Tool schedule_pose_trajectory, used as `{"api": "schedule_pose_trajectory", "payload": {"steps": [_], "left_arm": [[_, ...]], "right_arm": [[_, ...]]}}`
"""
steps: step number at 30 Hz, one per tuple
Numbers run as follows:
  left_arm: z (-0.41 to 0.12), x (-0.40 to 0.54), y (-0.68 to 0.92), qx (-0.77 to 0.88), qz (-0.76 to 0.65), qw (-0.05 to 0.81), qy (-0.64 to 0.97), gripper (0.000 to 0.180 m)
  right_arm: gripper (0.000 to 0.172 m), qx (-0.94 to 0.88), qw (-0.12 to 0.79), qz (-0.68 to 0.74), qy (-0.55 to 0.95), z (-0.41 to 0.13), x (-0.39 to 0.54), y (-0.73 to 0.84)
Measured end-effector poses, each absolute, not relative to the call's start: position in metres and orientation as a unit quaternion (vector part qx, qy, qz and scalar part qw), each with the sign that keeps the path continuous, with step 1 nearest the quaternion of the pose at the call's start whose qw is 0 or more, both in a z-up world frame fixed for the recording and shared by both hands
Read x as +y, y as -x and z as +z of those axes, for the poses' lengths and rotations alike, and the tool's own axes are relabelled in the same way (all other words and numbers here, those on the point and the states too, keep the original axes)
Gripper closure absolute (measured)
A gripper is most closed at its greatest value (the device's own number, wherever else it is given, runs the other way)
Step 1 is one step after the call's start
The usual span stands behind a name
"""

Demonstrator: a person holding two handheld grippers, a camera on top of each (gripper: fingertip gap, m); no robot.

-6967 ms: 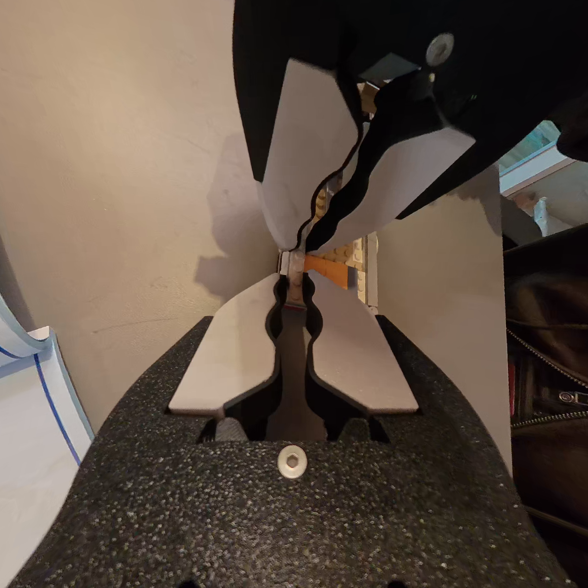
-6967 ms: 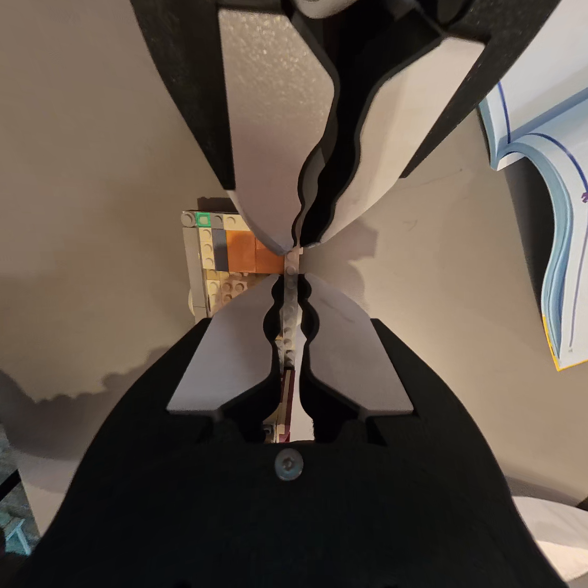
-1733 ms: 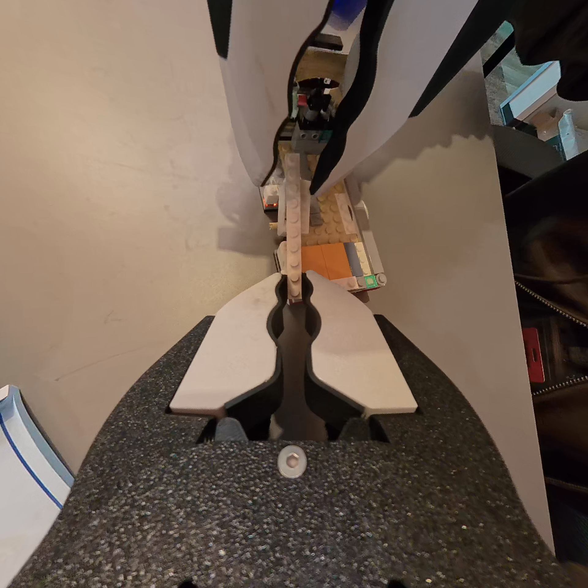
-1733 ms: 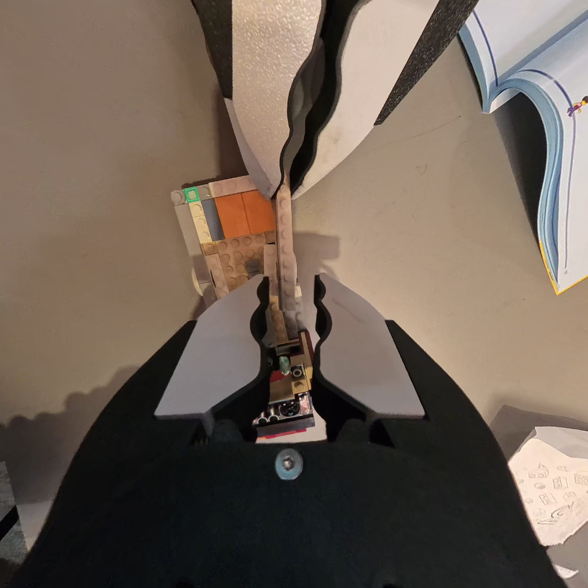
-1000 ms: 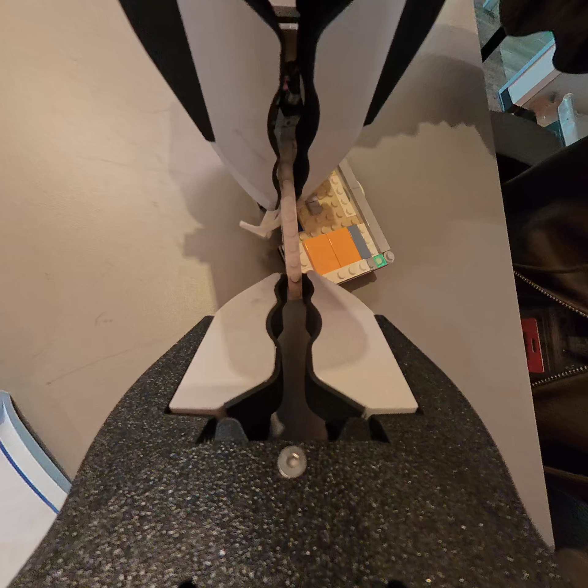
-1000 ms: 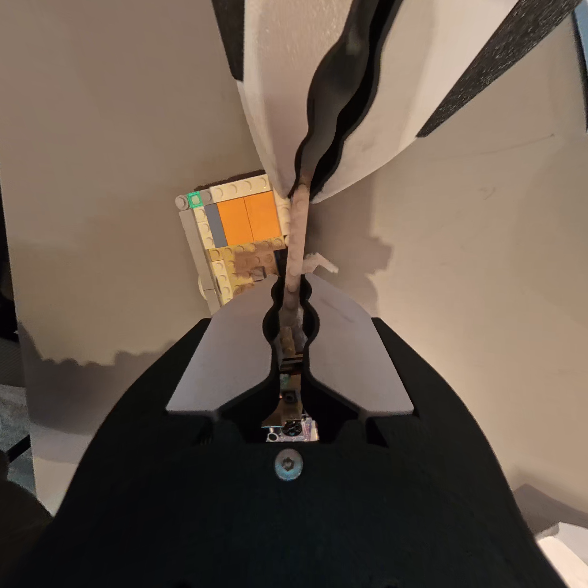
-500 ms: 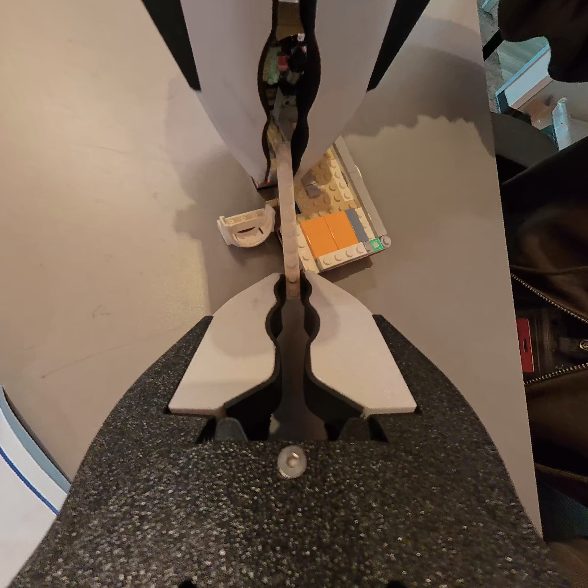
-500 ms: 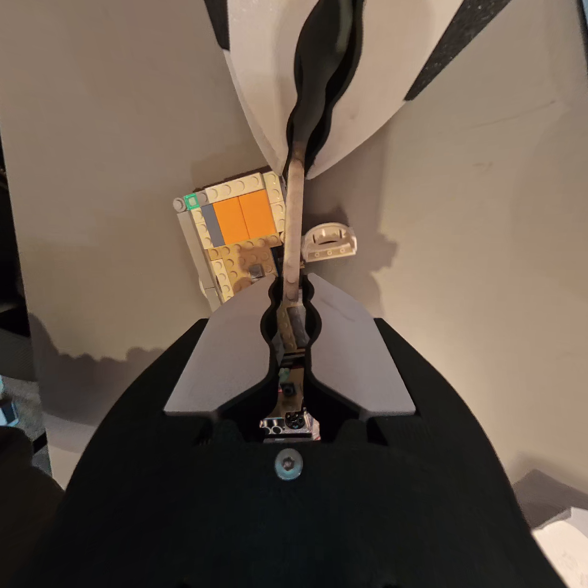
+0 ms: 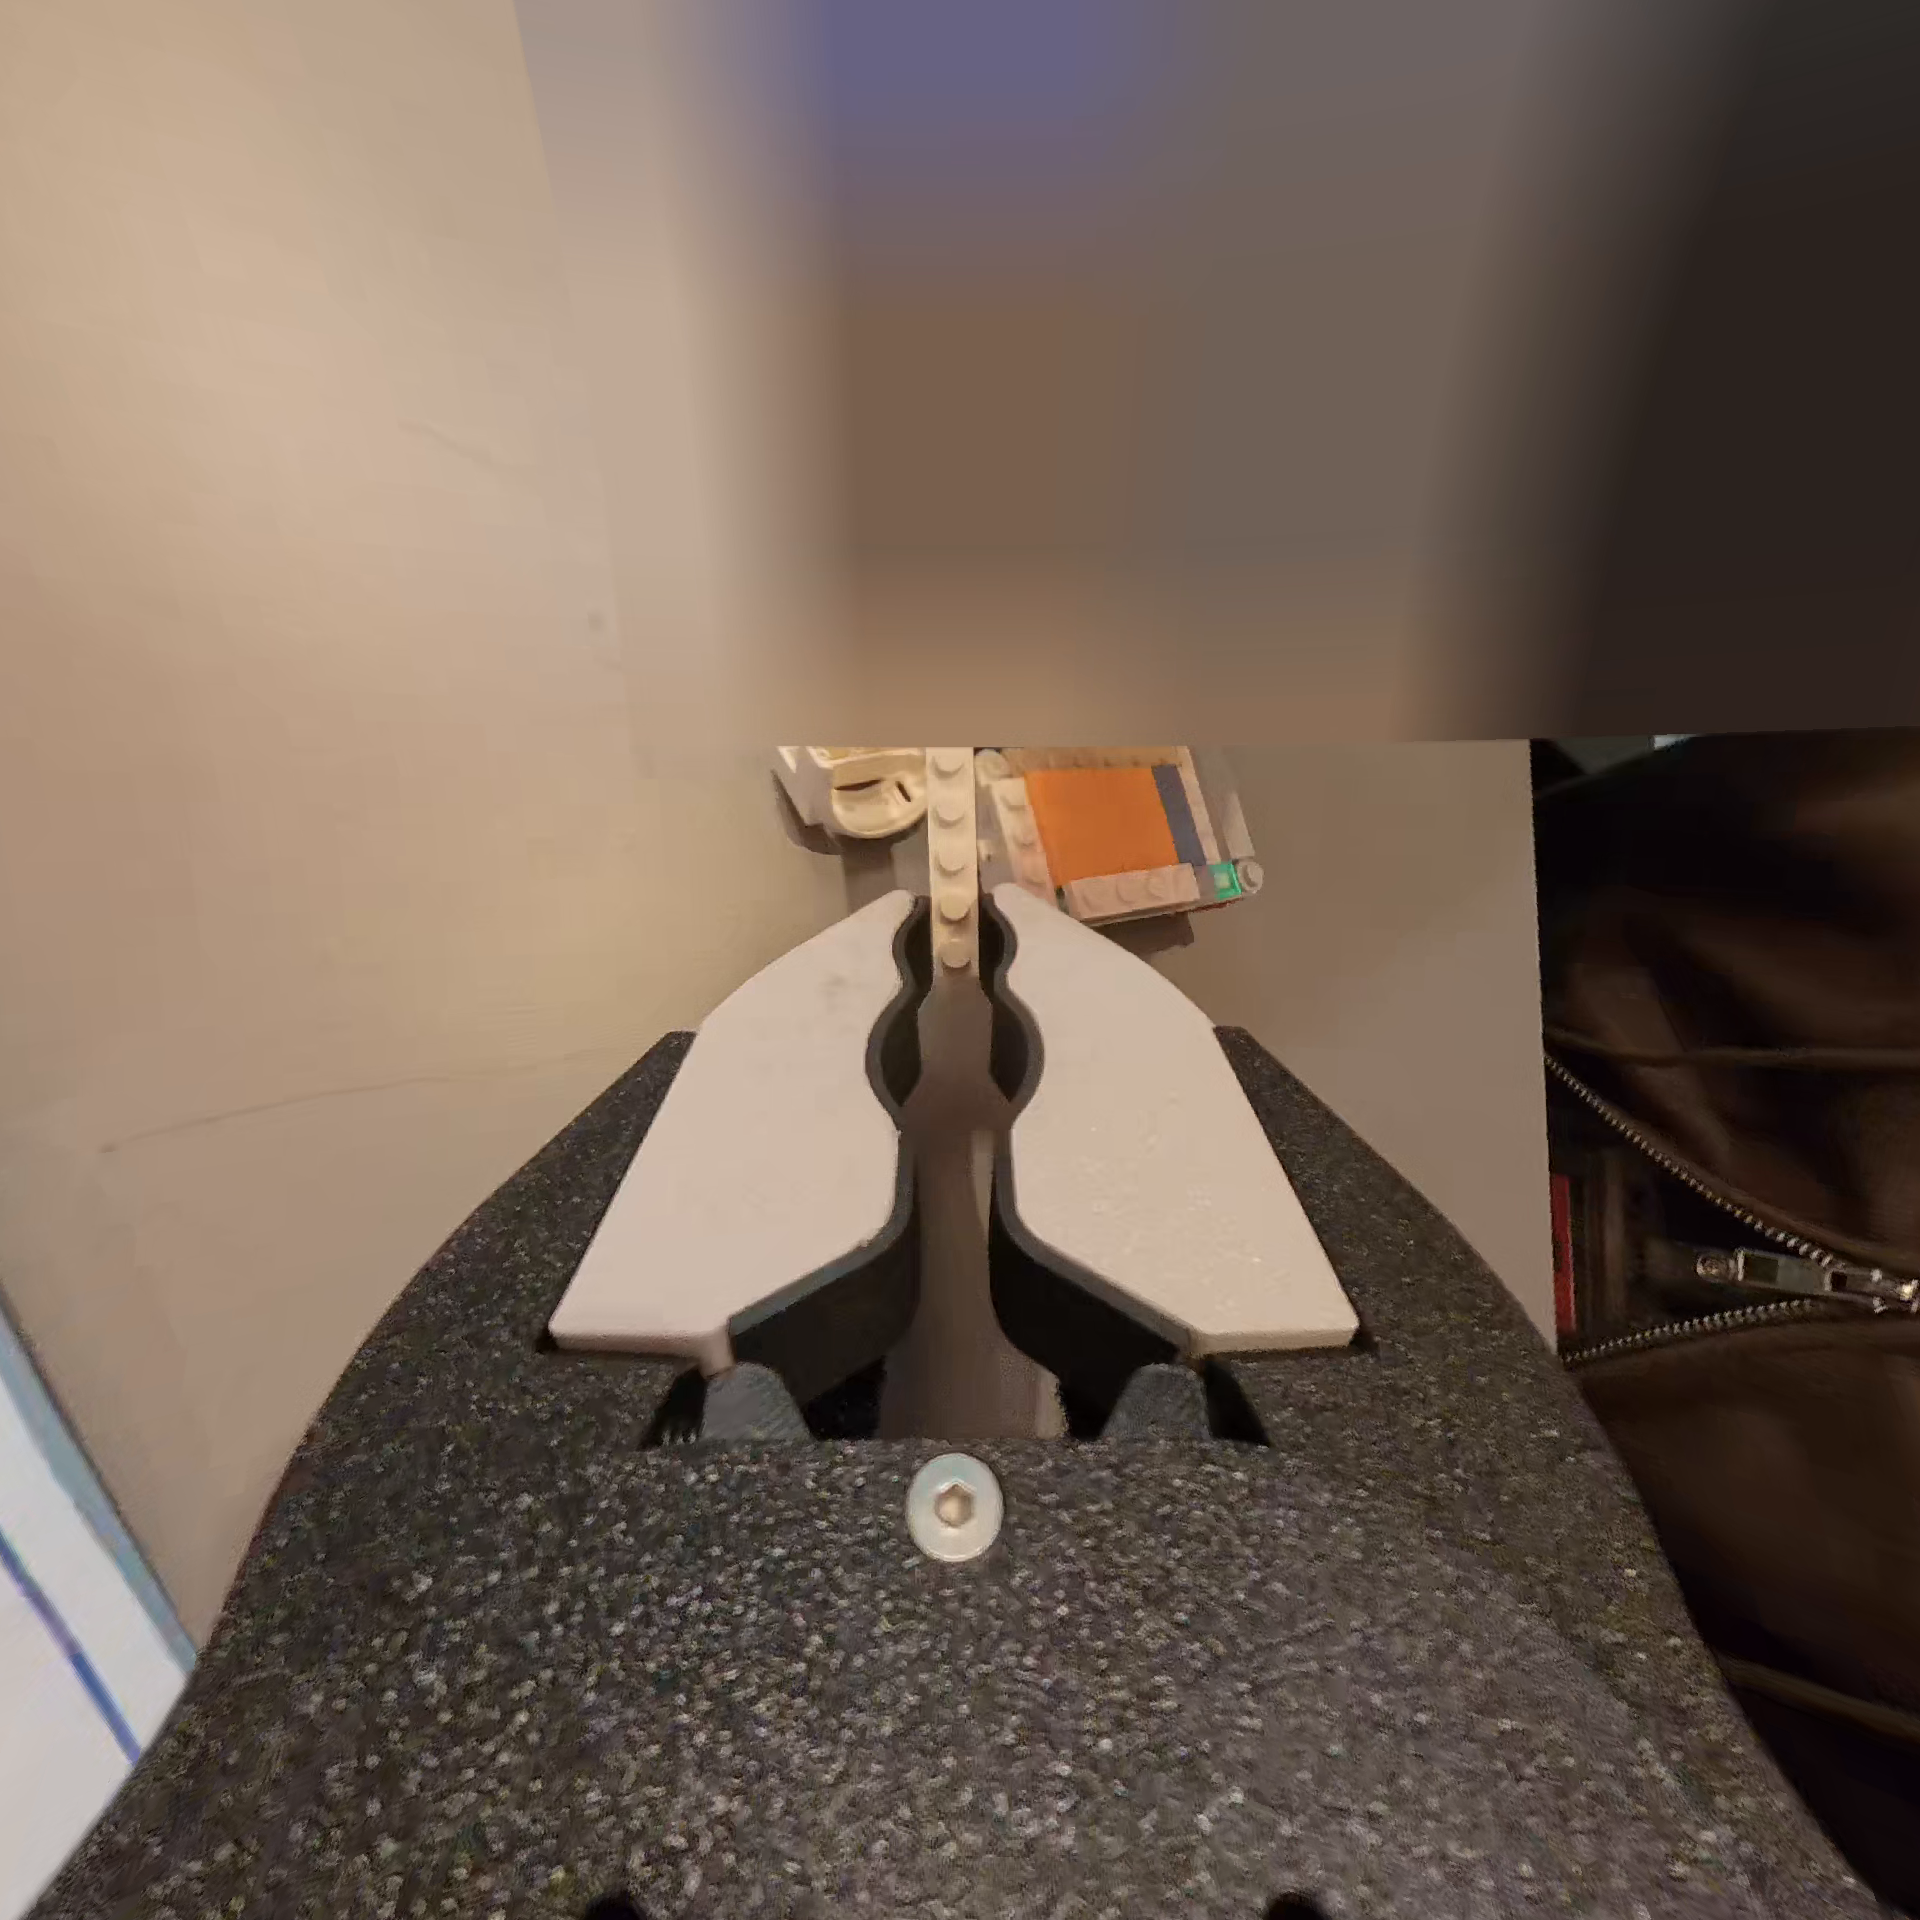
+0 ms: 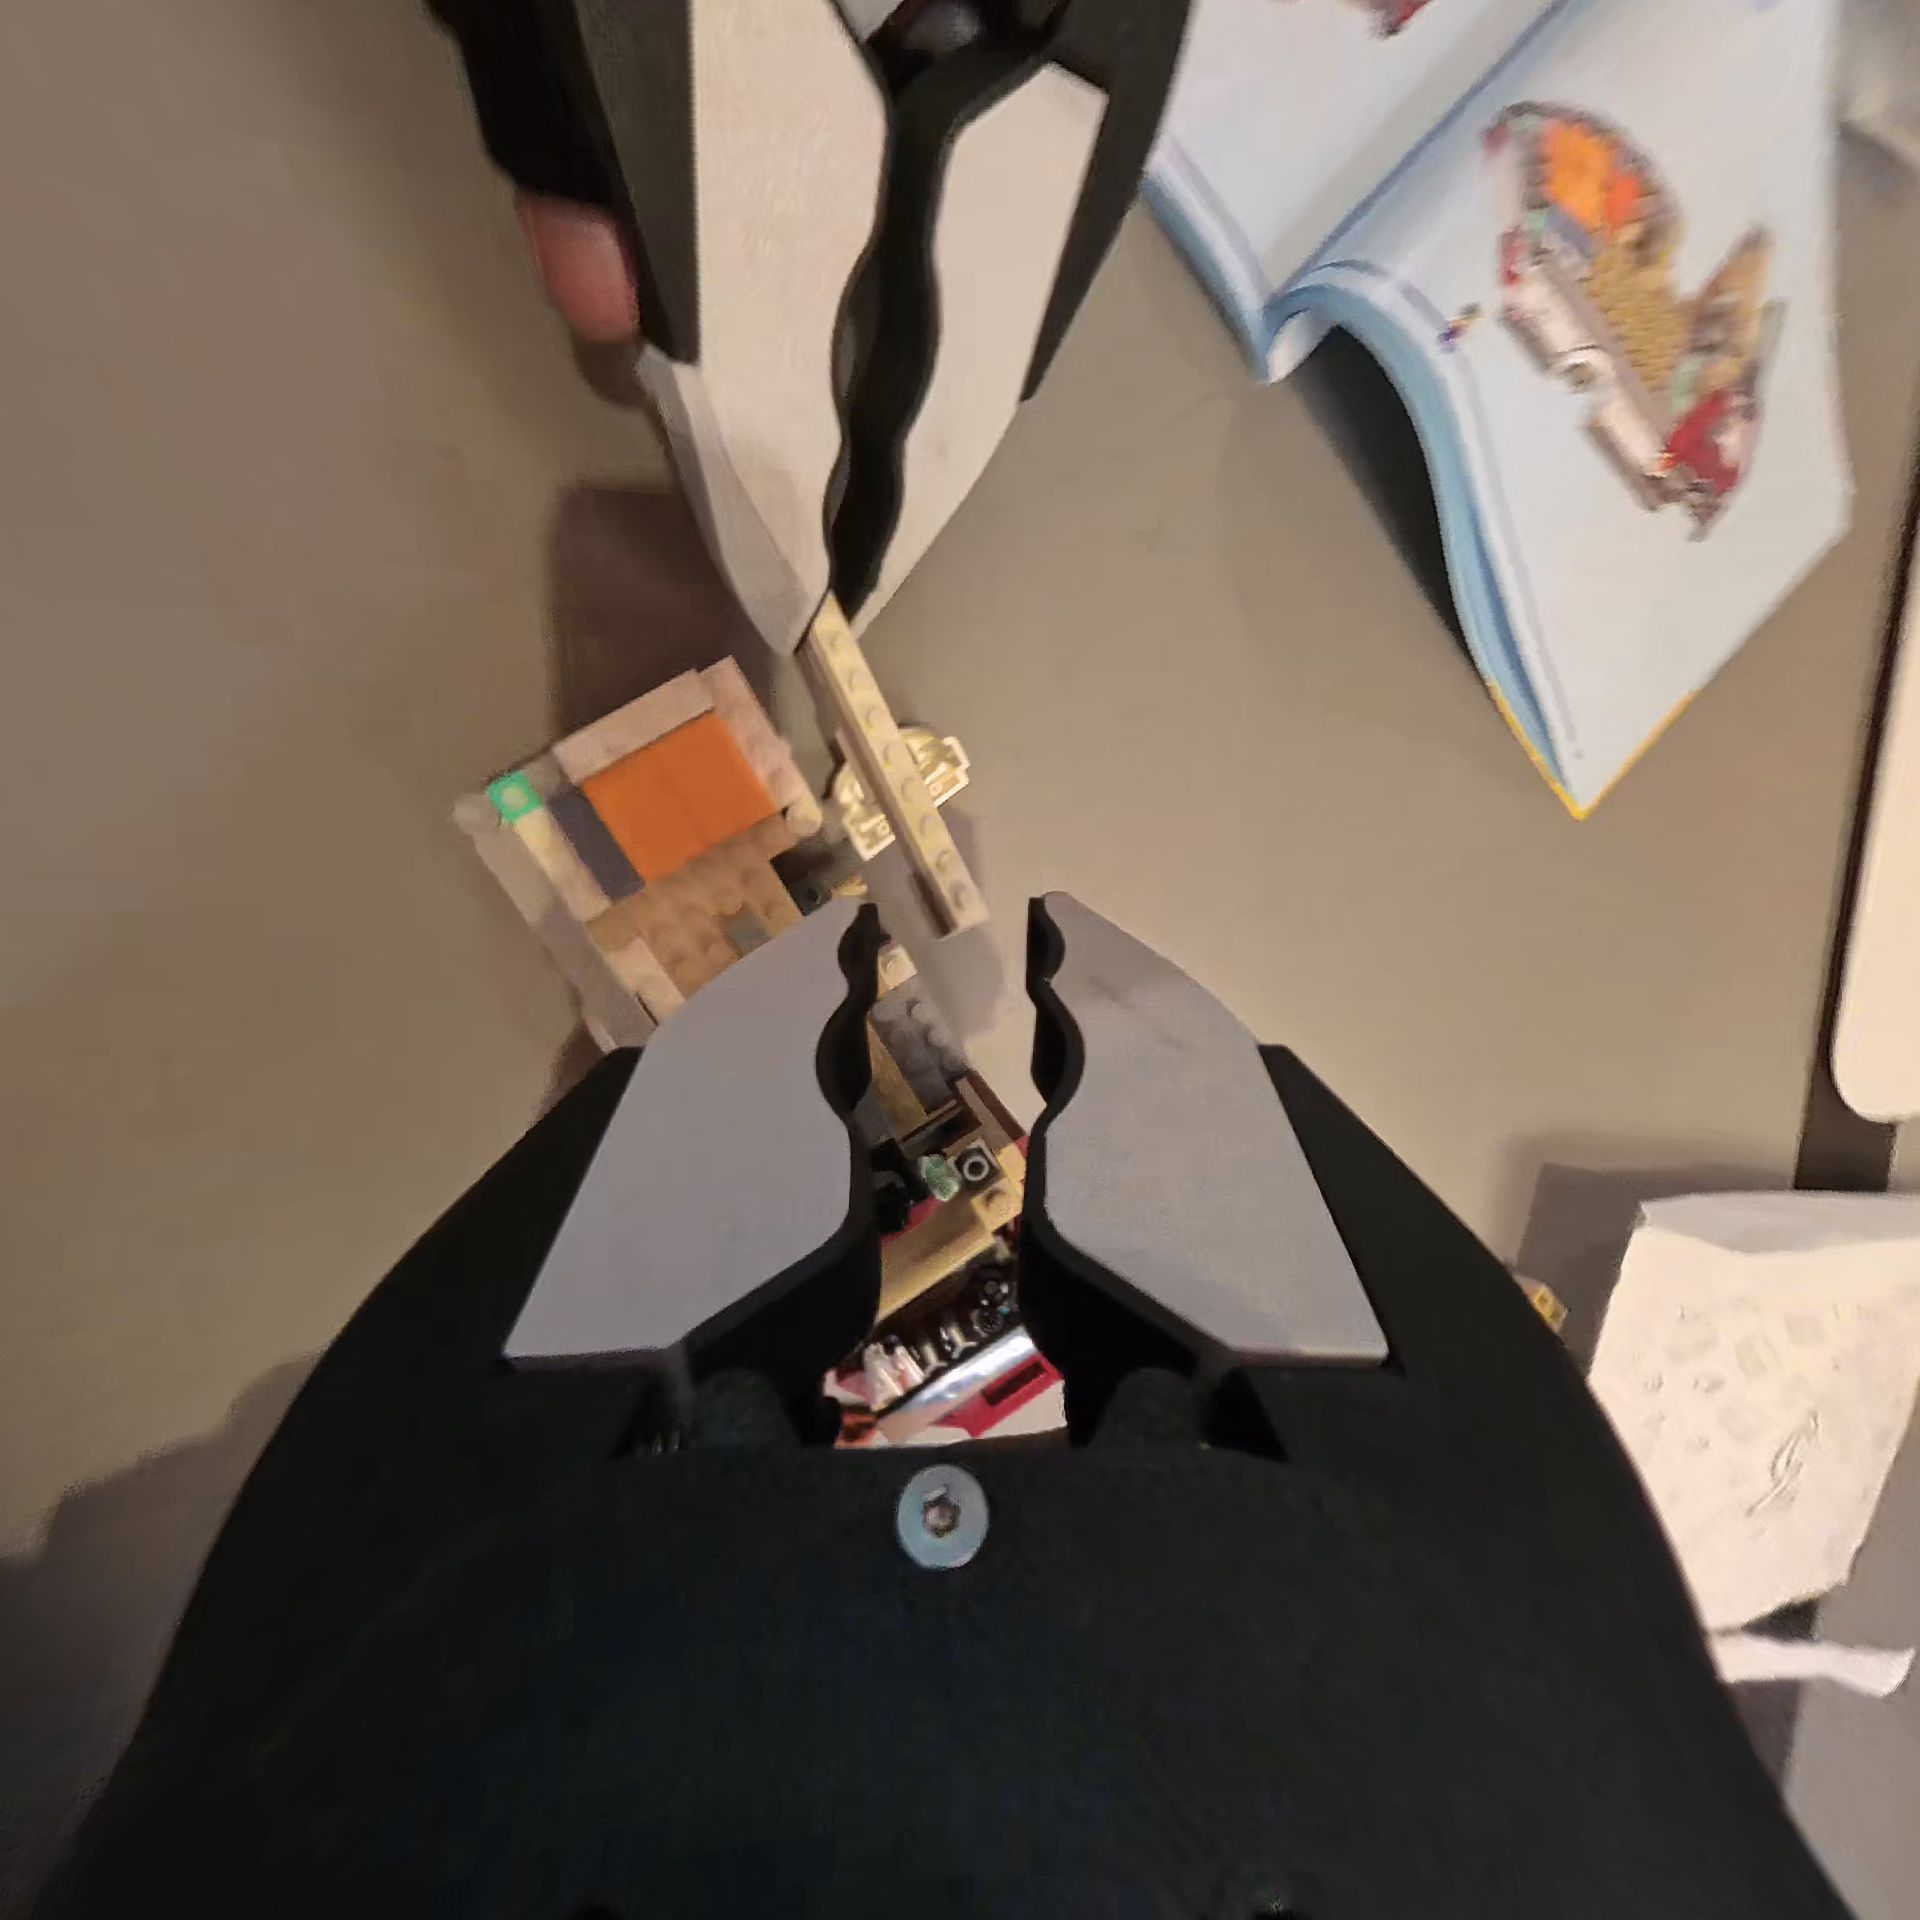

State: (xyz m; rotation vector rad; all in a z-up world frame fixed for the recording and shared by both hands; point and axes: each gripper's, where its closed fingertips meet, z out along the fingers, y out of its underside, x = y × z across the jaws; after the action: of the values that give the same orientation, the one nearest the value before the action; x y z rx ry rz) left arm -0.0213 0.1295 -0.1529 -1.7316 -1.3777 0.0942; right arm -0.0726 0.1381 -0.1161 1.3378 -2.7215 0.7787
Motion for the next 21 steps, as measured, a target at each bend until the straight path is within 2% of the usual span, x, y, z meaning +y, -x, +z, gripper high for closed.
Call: {"api": "schedule_pose_trajectory", "payload": {"steps": [4, 11, 13, 17, 21], "left_arm": [[-0.138, 0.119, 0.025, -0.564, 0.049, 0.486, 0.666, 0.173], [-0.107, 0.116, 0.022, -0.537, 0.059, 0.553, 0.634, 0.173], [-0.099, 0.118, 0.019, -0.524, 0.054, 0.572, 0.628, 0.173], [-0.093, 0.121, 0.016, -0.51, 0.041, 0.593, 0.622, 0.173], [-0.092, 0.123, 0.015, -0.501, 0.033, 0.602, 0.62, 0.173]], "right_arm": [[0.146, -0.88, -0.007, 0.348, -0.324, -0.103, 0.139, 0.066], [0.147, -0.881, -0.09, 0.44, -0.146, -0.102, 0.122, 0.059], [0.143, -0.866, -0.133, 0.464, -0.126, -0.095, 0.116, 0.055], [0.145, -0.829, -0.223, 0.5, -0.117, -0.075, 0.117, 0.042], [0.158, -0.812, -0.25, 0.518, -0.103, -0.07, 0.116, 0.042]]}}
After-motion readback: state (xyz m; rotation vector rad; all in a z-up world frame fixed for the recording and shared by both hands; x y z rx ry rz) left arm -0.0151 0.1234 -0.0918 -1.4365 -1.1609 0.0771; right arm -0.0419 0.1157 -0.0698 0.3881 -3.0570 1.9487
